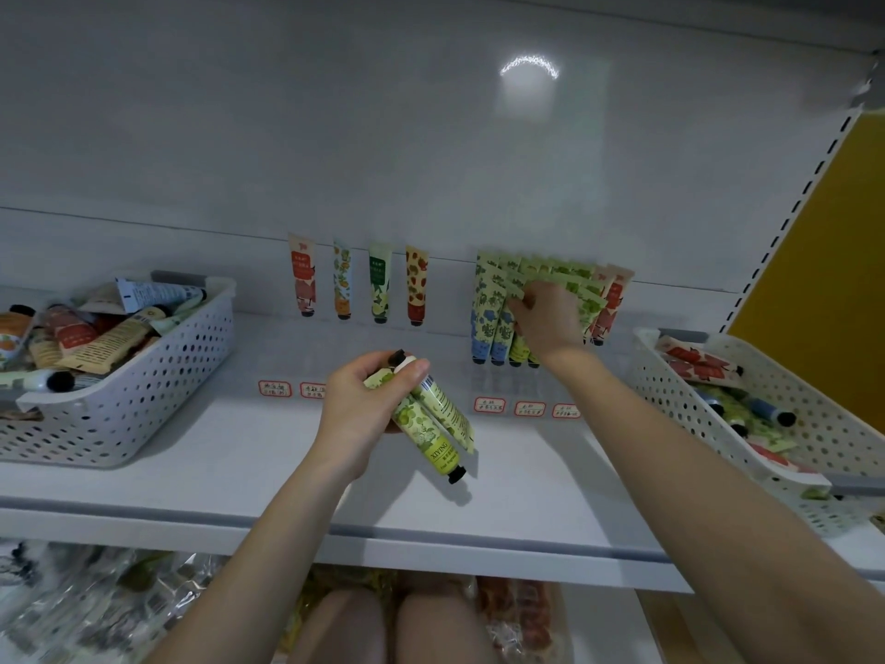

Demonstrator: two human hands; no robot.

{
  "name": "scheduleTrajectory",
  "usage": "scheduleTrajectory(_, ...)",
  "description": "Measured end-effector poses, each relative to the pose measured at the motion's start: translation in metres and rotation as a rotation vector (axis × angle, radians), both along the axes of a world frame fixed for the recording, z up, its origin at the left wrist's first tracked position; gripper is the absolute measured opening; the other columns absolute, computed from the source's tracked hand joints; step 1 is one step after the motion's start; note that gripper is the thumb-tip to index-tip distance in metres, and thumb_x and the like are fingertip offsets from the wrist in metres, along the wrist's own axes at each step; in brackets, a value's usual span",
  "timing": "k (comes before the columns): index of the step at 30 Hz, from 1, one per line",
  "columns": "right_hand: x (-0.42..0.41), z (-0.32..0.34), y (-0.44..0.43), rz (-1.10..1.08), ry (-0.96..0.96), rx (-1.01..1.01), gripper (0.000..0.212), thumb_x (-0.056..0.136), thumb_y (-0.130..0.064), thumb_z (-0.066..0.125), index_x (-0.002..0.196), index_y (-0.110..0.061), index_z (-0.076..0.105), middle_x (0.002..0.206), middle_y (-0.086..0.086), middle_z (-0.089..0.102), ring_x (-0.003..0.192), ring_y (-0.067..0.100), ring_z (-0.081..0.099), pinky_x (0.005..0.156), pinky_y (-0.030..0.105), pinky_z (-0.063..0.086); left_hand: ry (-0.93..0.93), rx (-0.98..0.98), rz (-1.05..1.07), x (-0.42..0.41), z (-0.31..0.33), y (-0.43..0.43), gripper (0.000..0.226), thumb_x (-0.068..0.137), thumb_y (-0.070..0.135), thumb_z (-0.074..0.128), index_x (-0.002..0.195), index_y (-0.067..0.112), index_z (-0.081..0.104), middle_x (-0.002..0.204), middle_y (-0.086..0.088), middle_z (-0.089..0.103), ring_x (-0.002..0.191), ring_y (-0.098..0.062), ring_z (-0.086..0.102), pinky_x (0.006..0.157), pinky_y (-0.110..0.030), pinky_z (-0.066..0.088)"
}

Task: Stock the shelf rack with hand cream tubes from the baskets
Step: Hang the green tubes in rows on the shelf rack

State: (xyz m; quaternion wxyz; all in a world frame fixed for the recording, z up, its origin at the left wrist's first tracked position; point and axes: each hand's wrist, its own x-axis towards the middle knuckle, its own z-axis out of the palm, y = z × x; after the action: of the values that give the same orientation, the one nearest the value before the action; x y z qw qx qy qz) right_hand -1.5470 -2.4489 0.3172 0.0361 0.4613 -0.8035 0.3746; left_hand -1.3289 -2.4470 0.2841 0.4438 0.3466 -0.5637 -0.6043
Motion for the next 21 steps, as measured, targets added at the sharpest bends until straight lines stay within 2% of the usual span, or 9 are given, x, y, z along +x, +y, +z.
scheduleTrajectory(3,-0.001,0.000,0.002,0.011,-0.034,0.007,0.020,0.092,-0.011,0.052,0.074,-0.002,0.052,0.070,0.018,0.057,0.063,0.022,0.052,0.056,0.031,0.043,-0.003,-0.020,0.001,0.002,0.003,0.001,0.005,0.083,0.019,0.068,0.082,0.023,0.065,0.072,0.001,0.067,0.056,-0.006,0.065,0.050,-0.021,0.053)
scheduleTrajectory(5,0.001,0.004,0.009,0.025,-0.070,-0.002,0.015,0.091,-0.014,0.055,0.093,0.001,0.058,0.081,0.019,0.063,0.067,0.024,0.057,0.061,0.035,0.049,0.002,-0.028,-0.002,0.004,0.005,0.002,0.005,0.084,0.018,0.066,0.084,0.023,0.065,0.074,0.001,0.067,0.058,-0.007,0.065,0.050,-0.021,0.053)
scheduleTrajectory(7,0.004,0.012,0.019,0.005,-0.137,-0.047,0.033,0.091,-0.021,0.058,0.117,-0.002,0.055,0.096,0.013,0.065,0.075,0.025,0.064,0.069,0.036,0.053,0.025,-0.016,0.001,0.006,0.008,0.002,0.007,0.085,0.017,0.065,0.087,0.024,0.065,0.078,0.000,0.068,0.062,-0.010,0.066,0.052,-0.022,0.054)
scheduleTrajectory(8,0.006,0.016,0.027,-0.004,-0.159,-0.089,0.036,0.091,-0.024,0.058,0.120,-0.003,0.054,0.098,0.011,0.066,0.076,0.024,0.065,0.071,0.035,0.054,0.041,-0.005,0.001,0.007,0.010,0.002,0.008,0.086,0.017,0.065,0.090,0.023,0.065,0.081,-0.001,0.068,0.065,-0.011,0.066,0.054,-0.024,0.056)
scheduleTrajectory(11,0.021,0.020,0.056,0.129,-0.217,-0.173,0.020,0.091,-0.027,0.057,0.096,-0.010,0.064,0.081,0.009,0.069,0.071,0.024,0.065,0.071,0.036,0.055,0.115,0.033,-0.001,0.009,0.016,0.006,0.018,0.086,0.015,0.063,0.103,0.018,0.064,0.085,-0.003,0.068,0.073,-0.014,0.067,0.063,-0.030,0.058)
scheduleTrajectory(13,0.034,0.016,0.077,0.285,-0.326,-0.084,0.020,0.091,-0.030,0.056,0.085,-0.013,0.065,0.081,0.008,0.069,0.073,0.021,0.066,0.074,0.034,0.055,0.174,0.056,-0.020,0.009,0.019,0.010,0.020,0.086,0.014,0.062,0.105,0.017,0.064,0.086,-0.002,0.068,0.076,-0.015,0.067,0.067,-0.034,0.059)
scheduleTrajectory(16,0.047,0.008,0.100,0.478,-0.645,0.069,0.018,0.089,-0.032,0.055,0.092,-0.017,0.065,0.087,0.004,0.069,0.074,0.012,0.066,0.072,0.023,0.056,0.202,0.049,-0.051,0.006,0.024,0.020,0.018,0.084,0.012,0.063,0.099,0.021,0.065,0.083,0.001,0.067,0.071,-0.010,0.066,0.060,-0.028,0.058)
scheduleTrajectory(18,0.049,0.004,0.107,0.506,-0.724,0.081,0.015,0.085,-0.023,0.062,0.096,-0.015,0.065,0.088,0.003,0.069,0.073,0.011,0.066,0.070,0.021,0.055,0.210,0.046,-0.057,0.004,0.027,0.025,0.018,0.083,0.012,0.064,0.098,0.022,0.066,0.081,0.003,0.067,0.065,-0.006,0.065,0.057,-0.026,0.057)
scheduleTrajectory(21,0.050,0.000,0.115,0.465,-0.814,0.008,0.013,0.080,-0.007,0.067,0.091,-0.013,0.066,0.086,0.005,0.069,0.073,0.015,0.064,0.066,0.020,0.055,0.229,0.057,-0.067,0.003,0.029,0.032,0.019,0.082,0.010,0.065,0.099,0.020,0.066,0.085,0.001,0.066,0.067,-0.009,0.064,0.055,-0.025,0.056)
